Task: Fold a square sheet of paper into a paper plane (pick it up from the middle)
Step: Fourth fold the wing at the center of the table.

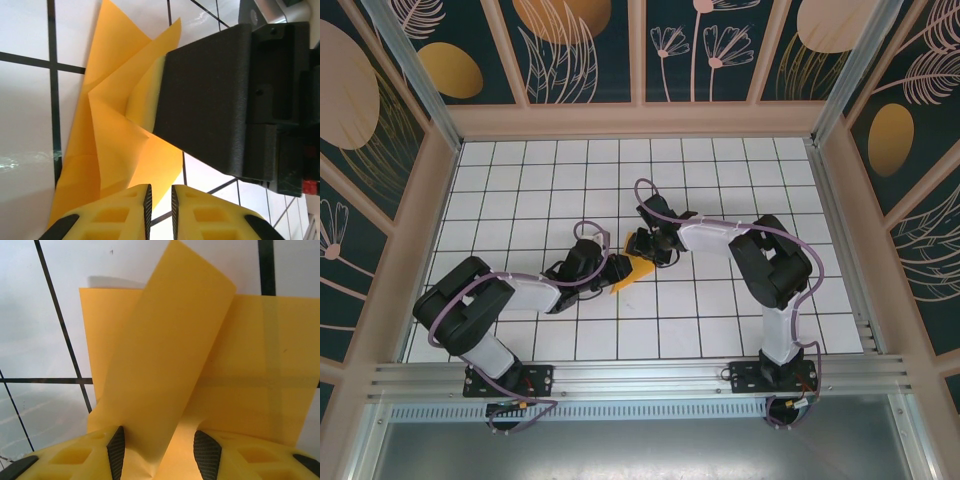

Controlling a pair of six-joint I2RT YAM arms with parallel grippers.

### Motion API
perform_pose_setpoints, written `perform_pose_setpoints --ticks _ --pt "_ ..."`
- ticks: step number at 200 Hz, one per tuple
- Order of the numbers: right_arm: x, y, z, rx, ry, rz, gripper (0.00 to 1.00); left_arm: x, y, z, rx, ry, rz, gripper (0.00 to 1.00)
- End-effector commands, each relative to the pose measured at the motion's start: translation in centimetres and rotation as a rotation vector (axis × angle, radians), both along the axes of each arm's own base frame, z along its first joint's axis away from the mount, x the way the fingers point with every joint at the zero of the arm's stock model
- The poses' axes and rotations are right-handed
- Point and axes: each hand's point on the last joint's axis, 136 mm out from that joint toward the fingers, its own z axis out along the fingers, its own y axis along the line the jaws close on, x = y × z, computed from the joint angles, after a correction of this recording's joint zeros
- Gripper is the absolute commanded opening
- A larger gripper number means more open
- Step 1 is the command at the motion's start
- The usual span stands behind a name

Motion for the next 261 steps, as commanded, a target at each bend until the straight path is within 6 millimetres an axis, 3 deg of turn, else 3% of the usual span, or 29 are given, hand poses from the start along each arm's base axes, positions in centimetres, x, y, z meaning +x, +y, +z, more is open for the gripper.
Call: perform_pose_setpoints --ticks 1,261 --pt "-5.2 -7.0 -10.0 -0.308 0.228 -0.045 0.49 0.5 0.7 -0.9 0.064 0.004 0.023 0.21" --pt "-5.5 -7.4 -10.4 -0.319 0.239 -0.048 0.50 0.3 1.8 -3.9 0.152 0.072 0.051 0.20"
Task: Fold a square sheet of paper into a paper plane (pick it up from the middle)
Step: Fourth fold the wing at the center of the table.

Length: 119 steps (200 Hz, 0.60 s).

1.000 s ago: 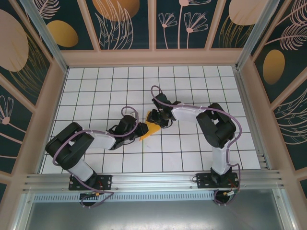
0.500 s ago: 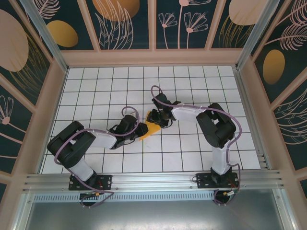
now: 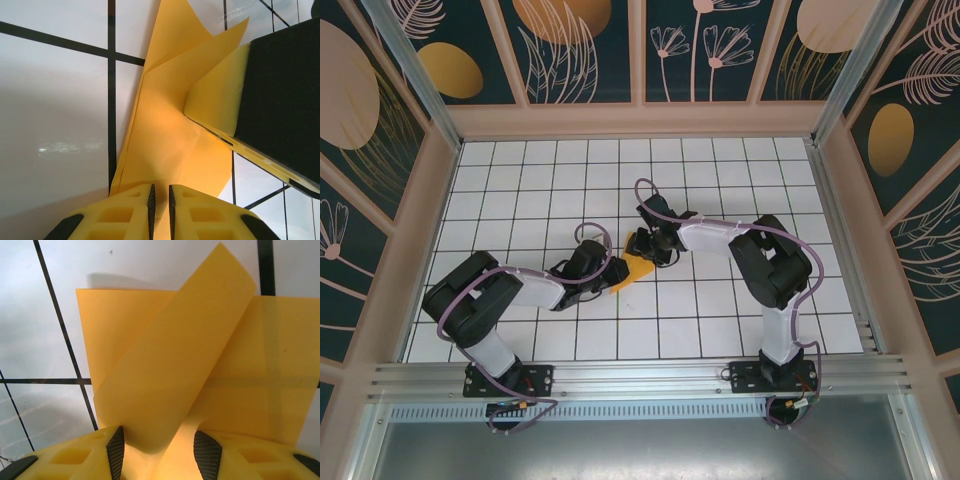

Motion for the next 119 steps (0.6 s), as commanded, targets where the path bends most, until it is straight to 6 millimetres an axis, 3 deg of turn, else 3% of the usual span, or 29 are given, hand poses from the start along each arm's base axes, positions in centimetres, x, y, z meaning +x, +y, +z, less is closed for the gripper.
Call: perform_pose_setpoints --ticks 1,41,65,90,119 --pt "-5.6 -7.4 -10.3 -0.319 0.237 -0.043 0.49 0.0 0.7 -1.2 0.050 0.024 0.014 0.19" --pt "-5.4 -7.1 -10.1 -0.308 0.233 -0.037 0.50 -0.1 1.1 -1.7 0.069 0.038 0.025 0.19" --pt "-4.6 -6.2 -8.9 -0.272 0.214 -0.024 0.50 -0.4 1.5 -2.4 0.086 0.056 0.030 0.17" --pt "-2.4 -4.3 -5.6 -0.193 0.135 0.001 0.50 -0.9 1.8 -3.1 0.095 0.076 0.033 0.14" --pt "0.9 -2.4 1.0 -0.072 -0.026 0.029 0.53 -1.6 2.4 -3.8 0.104 0.096 0.036 0.11"
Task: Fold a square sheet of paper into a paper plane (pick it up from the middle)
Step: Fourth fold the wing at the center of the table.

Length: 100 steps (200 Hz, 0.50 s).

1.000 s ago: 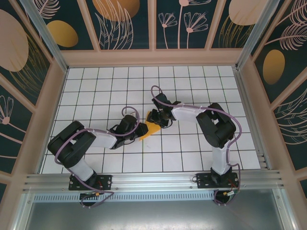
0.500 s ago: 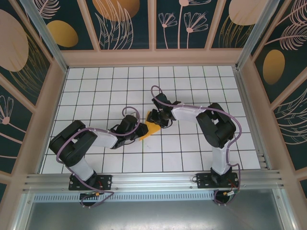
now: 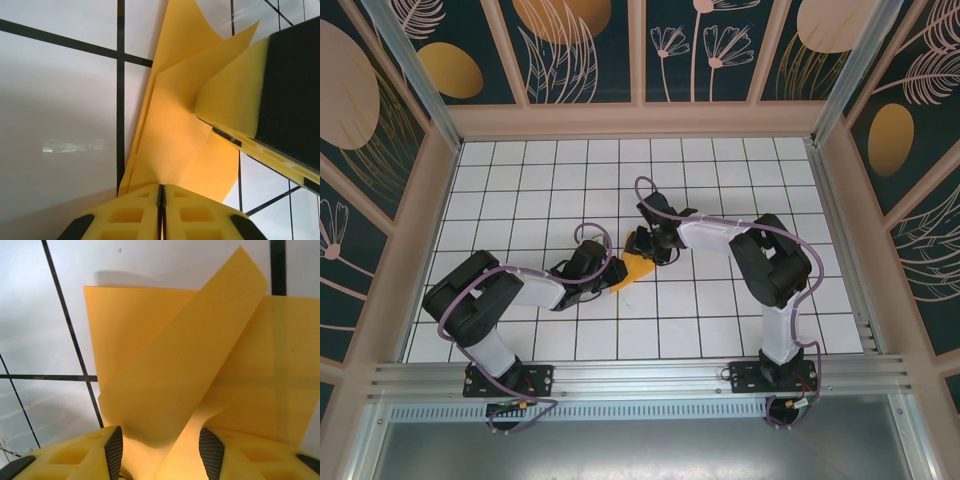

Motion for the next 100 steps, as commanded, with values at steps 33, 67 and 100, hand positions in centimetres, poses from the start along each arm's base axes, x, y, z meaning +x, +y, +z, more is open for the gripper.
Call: perform_pose_setpoints --ticks 33,67,100 --pt "1.4 -2.1 4.8 0.006 -0.173 0.051 0.53 -2.2 2.5 -3.9 0.097 0.107 0.028 0.08" --pt "0.0 -1.3 4.5 0.085 -0.189 0.137 0.37 -2.2 2.6 -4.0 0.096 0.108 0.030 0.07" --pt "-1.5 0.7 3.8 0.173 -0.172 0.228 0.18 -2.3 2.7 -4.1 0.106 0.115 0.033 0.06"
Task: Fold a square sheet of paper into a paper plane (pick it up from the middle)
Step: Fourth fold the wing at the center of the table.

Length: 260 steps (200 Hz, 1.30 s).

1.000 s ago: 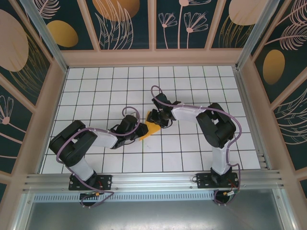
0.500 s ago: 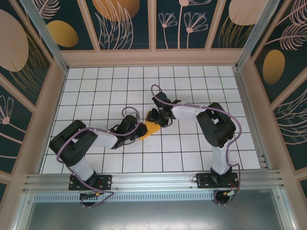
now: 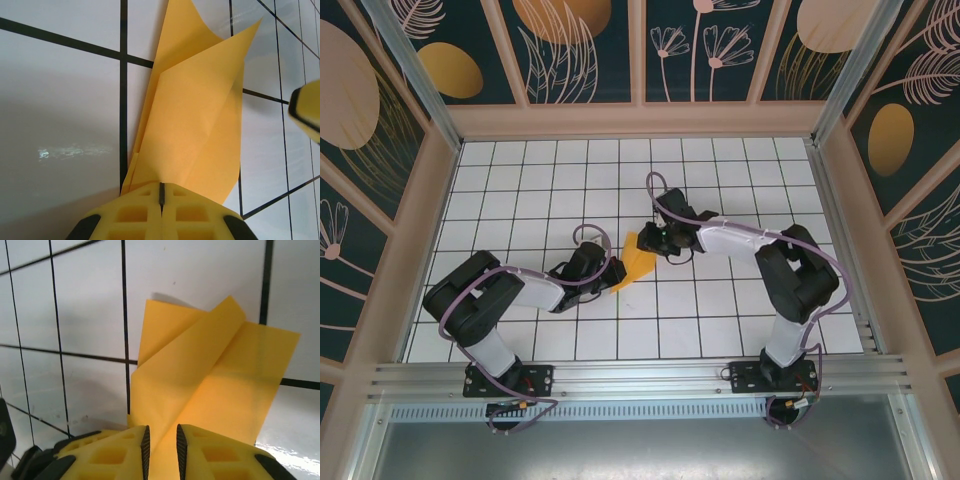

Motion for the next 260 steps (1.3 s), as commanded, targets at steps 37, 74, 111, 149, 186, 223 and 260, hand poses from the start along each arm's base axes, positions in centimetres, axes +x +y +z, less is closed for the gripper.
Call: perform_pose_setpoints --ticks 37,74,111,149,186,223,260 --pt "-2.0 2.5 -1.7 0.091 0.031 0.150 0.12 -2.3 2.6 -4.2 0.120 0.130 0.024 0.05" --pt "-2.4 2.9 -2.9 0.088 0.059 0.178 0.10 -2.4 2.7 -4.2 0.123 0.135 0.025 0.04" --pt "-2.3 2.9 -4.3 0.066 0.078 0.190 0.09 -2.4 2.7 -4.2 0.125 0.135 0.023 0.04" --pt "-1.9 2.4 -4.8 0.037 0.078 0.176 0.09 -2.7 3.1 -4.7 0.155 0.142 0.017 0.04" --pt "-1.9 3.4 -1.5 0.111 0.022 0.204 0.09 -2.8 3.3 -4.8 0.164 0.144 0.017 0.03" --pt "-2.0 3.8 -0.8 0.104 0.000 0.213 0.09 -2.6 3.1 -4.7 0.159 0.139 0.015 0.03" --pt "-2.0 3.8 -3.1 0.068 0.038 0.209 0.09 -2.7 3.1 -4.7 0.158 0.141 0.013 0.03"
